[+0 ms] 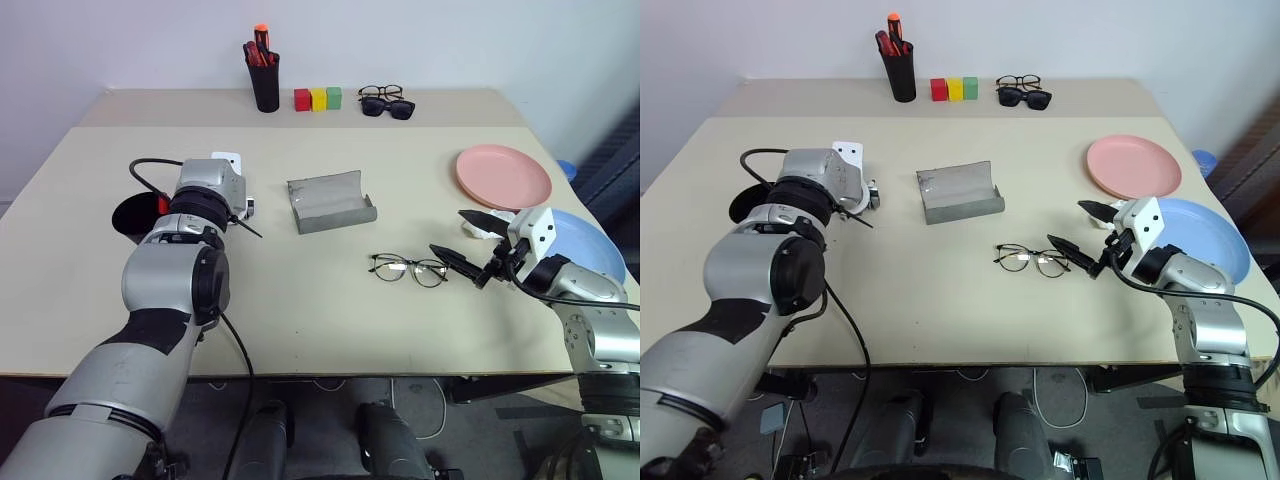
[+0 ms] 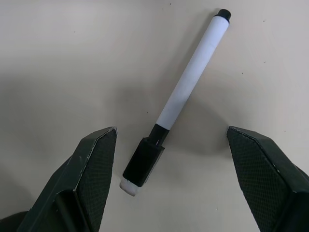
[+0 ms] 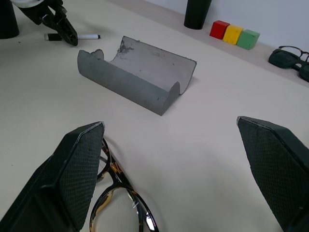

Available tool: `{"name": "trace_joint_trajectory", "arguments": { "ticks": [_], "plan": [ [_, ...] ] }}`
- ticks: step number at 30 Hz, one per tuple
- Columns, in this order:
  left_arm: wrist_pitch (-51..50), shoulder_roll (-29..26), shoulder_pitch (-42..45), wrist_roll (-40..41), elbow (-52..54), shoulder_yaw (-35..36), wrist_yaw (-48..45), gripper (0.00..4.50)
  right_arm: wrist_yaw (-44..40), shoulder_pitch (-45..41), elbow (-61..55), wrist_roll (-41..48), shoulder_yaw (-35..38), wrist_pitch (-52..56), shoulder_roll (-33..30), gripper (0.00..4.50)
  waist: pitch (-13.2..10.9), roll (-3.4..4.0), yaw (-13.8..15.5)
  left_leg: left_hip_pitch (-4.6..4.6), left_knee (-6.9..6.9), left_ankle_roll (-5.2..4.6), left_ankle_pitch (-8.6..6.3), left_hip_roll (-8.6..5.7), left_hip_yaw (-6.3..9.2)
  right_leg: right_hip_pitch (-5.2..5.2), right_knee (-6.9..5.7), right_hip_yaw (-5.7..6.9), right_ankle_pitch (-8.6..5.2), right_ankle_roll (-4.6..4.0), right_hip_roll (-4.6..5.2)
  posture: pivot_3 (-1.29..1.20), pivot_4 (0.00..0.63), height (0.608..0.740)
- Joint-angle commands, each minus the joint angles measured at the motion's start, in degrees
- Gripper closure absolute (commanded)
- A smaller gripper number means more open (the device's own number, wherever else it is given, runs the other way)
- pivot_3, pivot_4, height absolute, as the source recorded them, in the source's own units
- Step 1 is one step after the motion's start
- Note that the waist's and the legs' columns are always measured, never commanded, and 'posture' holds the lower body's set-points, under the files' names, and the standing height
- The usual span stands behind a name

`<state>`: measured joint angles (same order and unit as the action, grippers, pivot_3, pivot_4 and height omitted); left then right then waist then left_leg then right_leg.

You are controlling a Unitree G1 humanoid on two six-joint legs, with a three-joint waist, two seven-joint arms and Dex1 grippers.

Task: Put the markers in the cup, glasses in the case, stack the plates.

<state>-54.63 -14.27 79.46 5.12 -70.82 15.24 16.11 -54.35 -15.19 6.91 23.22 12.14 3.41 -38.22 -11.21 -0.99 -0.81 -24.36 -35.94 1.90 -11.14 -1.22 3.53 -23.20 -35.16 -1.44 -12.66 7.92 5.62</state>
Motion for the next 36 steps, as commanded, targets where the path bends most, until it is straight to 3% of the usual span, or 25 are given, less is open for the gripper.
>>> {"name": "trace_joint_trajectory", "arguments": {
  "ticks": [1, 6, 7, 9, 14, 21, 24, 28, 30, 32, 36],
  "plan": [
    [-1.8, 1.2, 0.1, 3.6, 0.7, 2.5, -4.1, 0.80, 0.2, -0.1, -1.5, 0.4, 1.0, -0.7, 0.0, 0.00, 0.0, 0.00, 0.2, 0.00, 0.00, 0.00, 0.00, 0.00, 0.00, 0.00, 0.00, 0.00, 0.00, 0.00, 0.00, 0.00, 0.150, 0.740],
    [-3.1, 1.9, -0.2, 4.6, 1.5, 3.7, -4.8, 0.80, 0.2, -0.3, -1.4, 0.3, 0.9, -0.8, 0.0, 0.00, 0.0, 0.00, 0.3, -0.02, -0.05, 0.00, 0.00, -0.04, 0.00, 0.07, 0.05, 0.00, -0.01, 0.01, 0.03, 0.00, 0.150, 0.740],
    [-3.2, 1.9, -0.3, 4.9, 1.5, 4.2, -4.1, 1.03, 0.3, -0.2, -1.5, 0.3, 0.9, -0.8, 0.0, 0.00, 0.0, 0.00, 0.3, -0.01, -0.05, 0.00, 0.00, -0.04, 0.01, 0.07, 0.04, 0.00, -0.01, 0.01, 0.03, 0.00, 0.150, 0.740],
    [-3.2, 1.9, -0.5, 5.0, 1.7, 4.6, -3.1, 1.60, 0.4, -0.1, -1.6, 0.3, 0.9, -0.7, 0.0, 0.00, 0.0, 0.01, 0.1, 0.01, -0.03, 0.00, 0.00, -0.04, 0.01, 0.07, 0.02, 0.00, -0.01, 0.01, 0.03, 0.00, 0.150, 0.740],
    [-4.0, 2.3, 0.0, 4.3, 2.2, 3.9, -4.4, 4.03, 0.6, -0.2, -1.5, 0.2, 1.0, -0.8, 0.0, 0.00, 0.0, 0.01, 0.2, 0.02, -0.04, 0.00, 0.00, -0.04, 0.01, 0.07, 0.02, 0.00, -0.01, 0.01, 0.03, 0.00, 0.150, 0.740],
    [-7.8, 4.2, 0.5, 3.8, 6.1, 1.2, -7.9, 4.03, 0.9, -0.1, -1.4, 0.0, 1.1, -1.0, -0.1, 0.00, 0.0, 0.00, 0.2, 0.00, -0.04, 0.00, 0.00, -0.04, 0.01, 0.07, 0.02, 0.00, -0.01, 0.01, 0.03, 0.00, 0.150, 0.740],
    [-13.4, 5.8, -1.0, 4.2, 14.4, -4.4, -15.6, 4.03, 1.0, -0.1, -1.2, -0.1, 1.3, -1.1, -0.1, 0.00, 0.0, 0.00, 0.1, 0.00, -0.04, 0.00, 0.00, -0.04, 0.01, 0.06, 0.03, 0.00, -0.01, 0.01, 0.03, 0.00, 0.150, 0.740],
    [-19.0, 4.6, -11.5, 6.7, 42.9, -17.1, -25.8, 4.03, 1.1, -0.2, -1.2, 0.0, 1.4, -1.1, -0.1, 0.00, 0.0, 0.01, -0.4, -0.01, 0.03, 0.01, 0.00, -0.02, 0.00, 0.03, 0.03, -0.02, 0.00, -0.01, 0.03, 0.00, 0.150, 0.740],
    [-14.3, -0.3, -20.4, 5.0, 63.6, -26.3, -29.4, 4.03, 1.3, -0.4, -1.3, 0.2, 1.4, -1.1, 0.1, 0.00, 0.0, 0.06, -0.8, 0.01, 0.08, 0.02, 0.01, 0.01, -0.04, -0.06, -0.04, -0.11, 0.01, -0.04, 0.03, 0.00, 0.150, 0.740],
    [-10.4, -4.3, -26.4, 3.0, 76.0, -31.5, -30.9, 4.03, 1.4, -0.7, -1.2, 0.3, 1.3, -1.1, 0.3, 0.00, 0.0, 0.07, -1.2, 0.05, 0.25, 0.11, 0.06, 0.04, -0.05, -0.14, -0.09, -0.19, 0.03, -0.10, 0.02, 0.00, 0.150, 0.740],
    [6.0, -7.0, -36.7, -0.7, 90.0, -28.2, -28.5, 4.03, 0.5, -2.0, -1.0, 0.5, 0.2, -1.1, 1.0, 0.00, 0.0, 0.09, -0.8, 0.09, 0.25, 0.20, 0.12, 0.03, -0.06, -0.12, -0.04, -0.19, 0.05, -0.18, 0.02, 0.00, 0.150, 0.740]
  ]
}}
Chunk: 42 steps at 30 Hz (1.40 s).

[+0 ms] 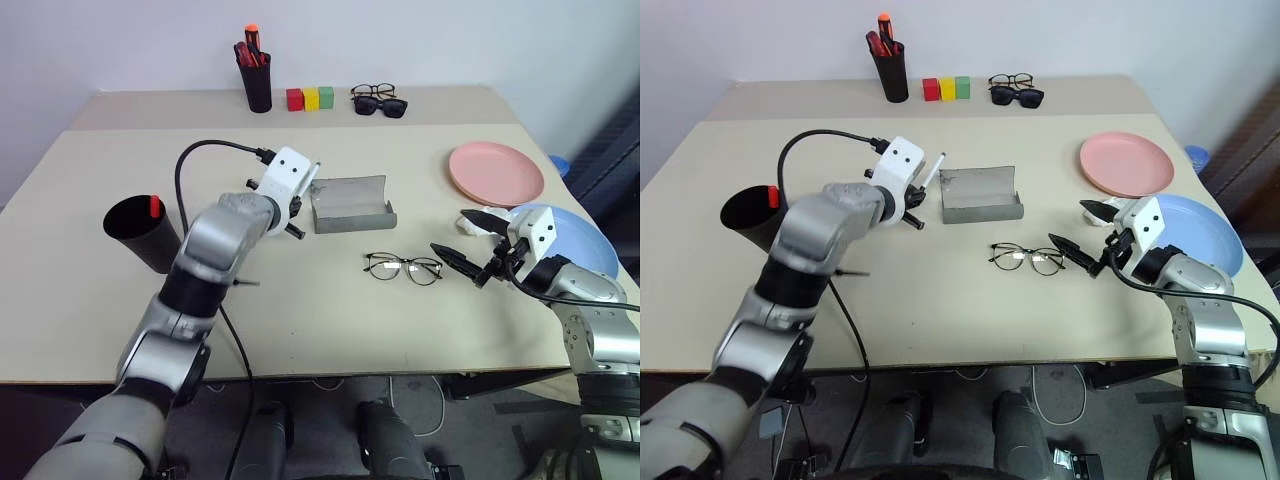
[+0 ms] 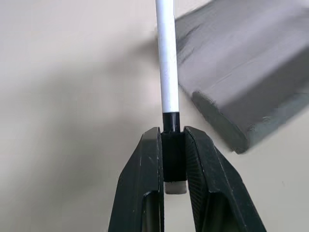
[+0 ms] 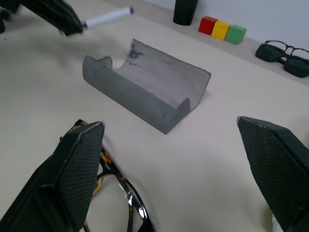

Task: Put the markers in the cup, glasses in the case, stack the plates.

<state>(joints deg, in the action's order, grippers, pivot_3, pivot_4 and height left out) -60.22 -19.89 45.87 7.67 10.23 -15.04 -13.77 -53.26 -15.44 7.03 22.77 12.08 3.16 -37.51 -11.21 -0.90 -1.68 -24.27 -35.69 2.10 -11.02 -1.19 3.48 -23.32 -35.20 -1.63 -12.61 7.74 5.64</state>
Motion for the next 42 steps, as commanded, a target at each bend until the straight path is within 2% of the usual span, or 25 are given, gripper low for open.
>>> {"name": "trace_joint_trajectory", "arguments": {
  "ticks": [1, 5, 8, 13, 20, 29, 42],
  "plan": [
    [15.6, -2.2, -5.1, -3.9, 10.8, 3.1, 1.2, 4.03, -0.9, -2.2, -1.1, 1.0, 0.0, -0.8, 0.4, 0.00, 0.0, 0.00, 0.4, 0.00, -0.02, 0.00, 0.00, 0.00, -0.02, 0.01, 0.03, -0.01, -0.05, -0.14, 0.00, 0.00, 0.150, 0.740],
    [32.1, 0.0, -11.8, -3.6, 14.2, 10.8, 3.8, 4.03, -3.0, -3.8, -0.7, 2.1, -0.5, -0.3, 0.9, 0.00, 0.0, 0.02, 0.9, 0.02, -0.09, -0.01, 0.01, 0.02, -0.05, 0.05, 0.07, -0.02, -0.06, -0.26, 0.00, 0.00, 0.150, 0.740],
    [39.9, 4.4, -17.8, -4.5, 14.5, 18.4, 10.9, 4.03, -7.0, -4.9, -1.4, 5.0, -0.9, 0.5, 1.3, 0.00, 0.0, 0.02, 1.1, -0.02, -0.17, -0.05, -0.01, 0.01, -0.05, 0.10, 0.14, -0.03, -0.06, -0.26, 0.00, 0.00, 0.150, 0.740],
    [54.4, 4.3, -25.4, -9.8, 10.2, 22.1, 14.5, 4.03, -11.6, -7.3, -2.8, 9.5, -1.3, 3.0, 1.8, 0.00, 0.0, 0.02, 1.0, -0.02, -0.25, -0.09, -0.03, 0.01, -0.04, 0.14, 0.11, -0.01, -0.06, -0.26, 0.00, 0.00, 0.150, 0.740],
    [63.4, 5.2, -29.9, -16.1, 4.5, 25.6, 22.6, 4.03, -16.2, -9.7, -3.9, 10.9, -3.9, 4.4, 2.3, 0.00, 0.0, 0.02, 1.1, -0.03, -0.30, -0.11, -0.05, 0.01, -0.03, 0.16, 0.10, 0.01, -0.06, -0.26, 0.00, 0.00, 0.150, 0.740],
    [67.5, 6.7, -29.6, -19.7, -3.6, 26.9, 29.5, 4.03, -18.9, -12.6, -2.5, 10.1, -6.6, 4.1, 4.5, 0.00, 0.0, 0.02, 1.0, -0.03, -0.31, -0.11, -0.05, 0.01, -0.03, 0.15, 0.08, 0.04, -0.04, -0.23, 0.00, 0.00, 0.150, 0.740],
    [69.6, 7.5, -36.2, -17.3, 1.3, 28.3, 27.8, 4.03, -19.3, -11.9, -0.5, 8.8, -5.6, 2.0, 4.2, 0.00, 0.1, 0.02, 1.0, -0.03, -0.28, -0.10, -0.05, 0.02, -0.03, 0.11, 0.07, 0.05, -0.05, -0.25, 0.00, 0.00, 0.150, 0.740]
  ]
}}
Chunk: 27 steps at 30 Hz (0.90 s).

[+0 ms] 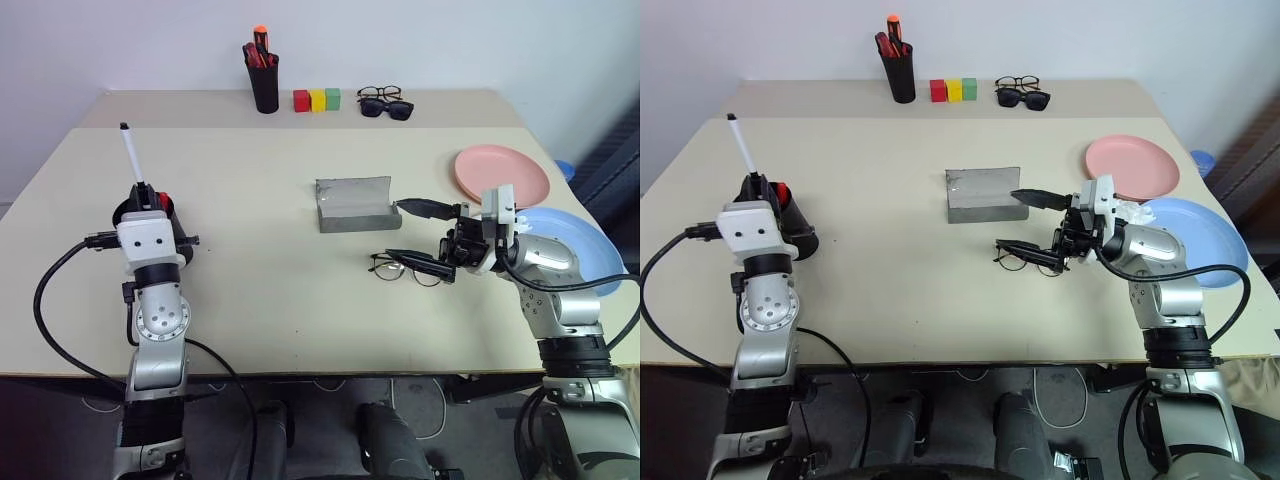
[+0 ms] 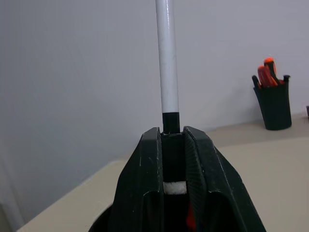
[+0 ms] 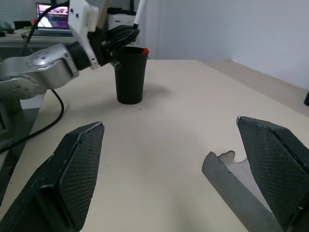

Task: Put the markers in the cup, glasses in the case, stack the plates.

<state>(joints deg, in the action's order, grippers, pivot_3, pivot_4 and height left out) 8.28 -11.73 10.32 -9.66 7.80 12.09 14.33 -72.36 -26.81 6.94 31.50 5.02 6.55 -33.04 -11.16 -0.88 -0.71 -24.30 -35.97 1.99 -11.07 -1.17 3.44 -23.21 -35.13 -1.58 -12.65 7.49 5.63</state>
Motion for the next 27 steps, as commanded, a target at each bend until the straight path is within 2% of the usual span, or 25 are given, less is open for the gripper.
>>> {"name": "trace_joint_trajectory", "arguments": {
  "ticks": [1, 9, 12, 17, 18, 20, 23, 25, 26, 27],
  "plan": [
    [0.9, -0.6, -0.9, -0.1, 4.1, 1.4, -0.3, 4.03, -0.2, -0.6, -0.1, 0.0, 1.4, -1.6, -0.3, 0.00, 0.0, 0.00, 0.0, 0.00, 0.00, 0.00, 0.00, 0.00, -0.01, 0.00, 0.01, 0.00, 0.00, -0.01, 0.00, 0.00, 0.150, 0.740],
    [0.3, 0.9, -2.6, -2.3, 4.8, 1.2, 1.4, 4.03, -0.1, -1.1, 0.8, -0.3, 1.2, -2.4, 0.0, 0.00, 0.0, 0.00, 0.1, -0.02, -0.01, 0.00, 0.00, 0.00, -0.01, 0.00, 0.03, 0.00, -0.01, -0.02, 0.00, 0.00, 0.150, 0.740],
    [0.4, 1.6, -3.0, -2.8, 4.4, 1.1, 2.2, 2.96, -0.1, -1.1, 1.1, -0.4, 1.4, -2.6, -0.1, 0.00, 0.0, 0.00, 0.0, -0.02, 0.00, 0.00, 0.00, 0.00, 0.00, 0.00, 0.02, 0.00, -0.01, -0.02, 0.00, 0.00, 0.150, 0.740],
    [3.0, 2.4, -2.9, -1.5, 2.9, 0.2, 1.3, 0.42, 0.1, -0.8, 1.5, -0.6, 1.8, -3.0, -0.5, 0.00, 0.0, 0.00, 0.1, -0.02, 0.00, 0.00, -0.01, 0.00, 0.00, 0.00, 0.03, 0.00, -0.01, -0.03, 0.00, 0.00, 0.150, 0.740],
    [3.3, 2.5, -2.8, -0.9, 3.0, 0.0, 0.7, 0.06, 0.2, -0.8, 1.5, -0.7, 1.8, -3.1, -0.5, 0.00, 0.0, 0.00, 0.1, -0.02, 0.00, 0.00, -0.01, 0.00, 0.00, -0.01, 0.03, 0.01, -0.01, -0.03, 0.00, 0.00, 0.150, 0.740],
    [2.8, 2.7, -2.7, 0.7, 4.1, -0.7, -1.3, 0.06, 0.6, -0.6, 1.5, -0.8, 2.0, -3.1, -0.6, 0.00, 0.0, 0.00, 0.1, -0.02, 0.00, 0.00, -0.01, 0.00, 0.00, 0.00, 0.03, 0.01, -0.02, -0.03, 0.00, 0.00, 0.150, 0.740],
    [-4.9, 1.1, -1.3, 2.4, 10.1, -4.8, -8.8, 0.06, 1.2, 0.4, 0.9, -0.8, 2.6, -2.8, -1.1, 0.00, 0.0, 0.00, 0.1, -0.04, 0.00, 0.00, -0.01, 0.00, 0.00, -0.01, 0.04, 0.01, -0.02, -0.04, 0.00, 0.00, 0.150, 0.740],
    [-13.5, -1.5, 0.4, 2.8, 14.1, -8.8, -15.9, 0.06, 1.7, 1.4, 0.2, -0.8, 3.1, -2.4, -1.7, 0.00, 0.0, 0.00, 0.3, -0.09, -0.03, 0.00, -0.01, 0.00, 0.01, -0.01, 0.06, 0.03, -0.03, -0.05, 0.00, 0.00, 0.150, 0.740],
    [-18.7, -5.2, 2.7, 4.2, 15.5, -12.1, -23.0, 0.06, 2.3, 2.2, -0.4, -1.0, 3.5, -2.2, -2.2, 0.00, 0.0, -0.01, 0.4, -0.11, -0.03, 0.01, -0.01, -0.01, 0.02, -0.01, 0.08, 0.04, -0.03, -0.06, 0.00, 0.00, 0.150, 0.740],
    [-24.9, -7.6, 5.9, 9.2, 15.8, -14.7, -30.7, 0.06, 3.2, 3.3, -1.3, -1.5, 3.9, -1.9, -3.0, 0.00, 0.0, -0.01, 0.4, -0.13, -0.05, 0.01, -0.01, -0.01, 0.01, 0.00, 0.09, 0.04, -0.04, -0.06, 0.00, 0.00, 0.150, 0.740]
  ]
}}
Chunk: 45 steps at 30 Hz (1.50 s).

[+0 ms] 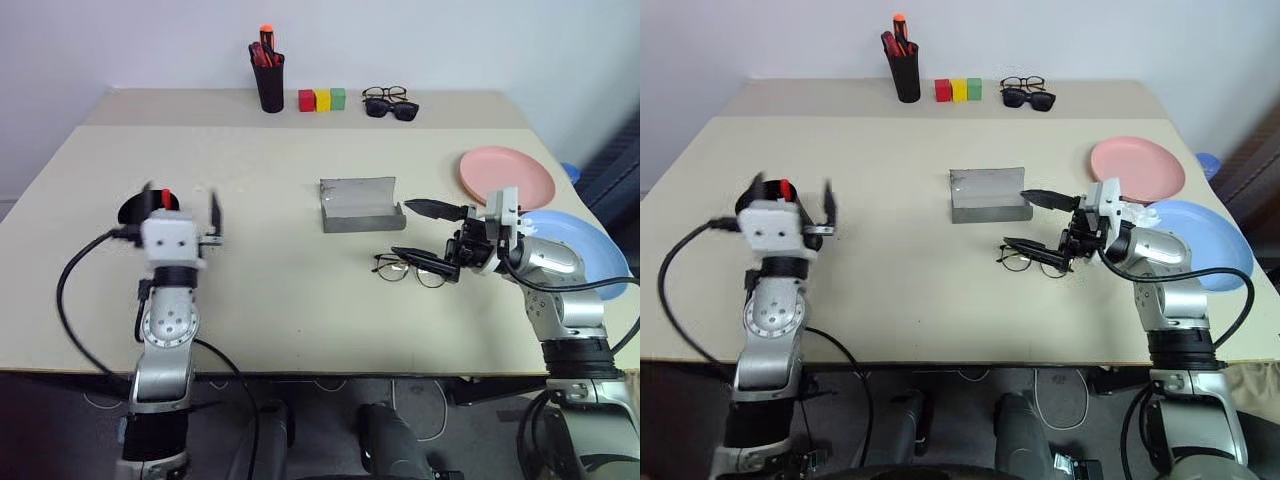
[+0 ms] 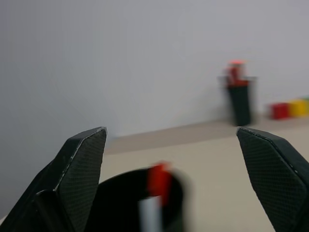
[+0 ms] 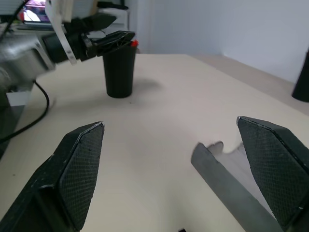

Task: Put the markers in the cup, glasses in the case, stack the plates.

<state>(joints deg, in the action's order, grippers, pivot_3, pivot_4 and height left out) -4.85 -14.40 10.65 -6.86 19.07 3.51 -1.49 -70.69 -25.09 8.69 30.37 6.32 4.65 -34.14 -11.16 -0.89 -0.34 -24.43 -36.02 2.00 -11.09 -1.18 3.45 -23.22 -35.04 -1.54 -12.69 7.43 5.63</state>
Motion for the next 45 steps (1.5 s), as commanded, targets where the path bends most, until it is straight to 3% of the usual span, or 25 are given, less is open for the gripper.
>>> {"name": "trace_joint_trajectory", "arguments": {
  "ticks": [1, 3, 9, 14, 19, 21, 24, 29, 38, 45],
  "plan": [
    [-17.5, -6.2, 8.6, 10.9, 4.3, -7.5, -19.9, 0.06, 2.3, 2.7, -3.9, -0.6, 3.0, 0.4, -2.5, 0.00, 0.0, 0.01, 0.0, 0.00, 0.01, 0.00, 0.00, 0.00, 0.01, -0.02, 0.02, 0.02, 0.00, 0.00, 0.00, 0.00, 0.150, 0.740],
    [-29.4, -4.5, 15.6, 17.2, 0.6, -6.1, -21.5, 0.06, 5.0, 5.1, -6.1, -1.0, 4.1, 1.8, -3.6, 0.00, 0.0, 0.02, -0.2, -0.01, 0.00, 0.00, 0.00, 0.00, 0.01, -0.01, 0.01, 0.02, -0.01, -0.01, 0.00, 0.00, 0.150, 0.740],
    [-31.7, -7.1, 36.5, 15.1, -27.0, -16.2, -37.6, 0.06, 12.2, 14.1, -15.2, -0.6, 8.0, 4.3, -4.2, 0.00, 0.0, 0.02, -0.7, 0.06, 0.07, -0.04, 0.00, 0.03, 0.04, -0.08, -0.12, 0.04, -0.01, 0.06, -0.06, 0.00, 0.150, 0.740],
    [-18.1, -3.9, 49.3, 8.4, -54.1, -24.2, -47.9, 0.06, 16.8, 18.5, -20.9, -0.6, 9.6, 5.2, -3.4, 0.00, 0.0, -0.01, -0.5, -0.01, 0.05, -0.08, -0.02, 0.02, 0.01, -0.07, 0.02, 0.04, -0.03, 0.06, -0.04, 0.00, 0.150, 0.740],
    [-8.2, 1.9, 58.6, 3.7, -73.9, -26.8, -53.3, 0.06, 19.9, 21.9, -24.8, -0.4, 11.0, 5.4, -3.0, 0.00, -0.1, -0.11, -0.1, -0.18, 0.05, -0.10, -0.04, 0.02, 0.03, -0.16, 0.13, 0.04, -0.03, 0.05, -0.02, 0.00, 0.150, 0.740],
    [-5.1, 3.6, 60.8, 1.8, -78.8, -27.1, -53.0, 0.60, 20.5, 23.2, -25.6, -0.3, 11.7, 5.1, -2.9, 0.00, -0.1, -0.12, -0.1, -0.27, 0.03, -0.13, -0.06, 0.02, 0.03, -0.20, 0.18, 0.04, -0.03, 0.05, -0.02, 0.00, 0.150, 0.740],
    [-2.0, 5.4, 63.0, -0.2, -83.1, -26.8, -52.9, 1.87, 21.2, 24.8, -26.1, -0.3, 12.5, 4.6, -2.6, 0.00, -0.1, -0.13, -0.2, -0.31, 0.04, -0.17, -0.08, 0.02, 0.03, -0.21, 0.25, 0.05, -0.03, 0.06, -0.02, 0.00, 0.150, 0.740],
    [-0.6, 7.5, 64.6, -2.2, -87.3, -25.8, -52.3, 4.46, 22.0, 27.0, -26.3, -0.7, 12.7, 3.0, -2.1, 0.00, -0.1, -0.14, -0.2, -0.31, 0.03, -0.19, -0.09, 0.02, 0.03, -0.20, 0.25, 0.05, -0.03, 0.07, -0.02, 0.00, 0.150, 0.740],
    [-1.2, 8.6, 63.7, -2.4, -85.0, -24.1, -58.3, 4.46, 21.9, 28.1, -24.8, -0.8, 12.9, 0.8, -2.2, 0.00, -0.1, -0.14, -0.2, -0.31, 0.01, -0.19, -0.10, 0.02, 0.03, -0.20, 0.24, 0.05, -0.03, 0.08, -0.02, 0.00, 0.150, 0.740],
    [-6.6, 4.9, 56.0, -2.1, -68.7, -25.8, -68.0, 4.46, 21.6, 27.6, -23.7, -0.9, 12.4, 0.1, -2.4, 0.00, -0.1, -0.12, -0.5, -0.30, 0.02, -0.19, -0.09, 0.02, 0.03, -0.21, 0.18, 0.04, -0.02, 0.07, -0.02, 0.00, 0.150, 0.740]
  ]
}}
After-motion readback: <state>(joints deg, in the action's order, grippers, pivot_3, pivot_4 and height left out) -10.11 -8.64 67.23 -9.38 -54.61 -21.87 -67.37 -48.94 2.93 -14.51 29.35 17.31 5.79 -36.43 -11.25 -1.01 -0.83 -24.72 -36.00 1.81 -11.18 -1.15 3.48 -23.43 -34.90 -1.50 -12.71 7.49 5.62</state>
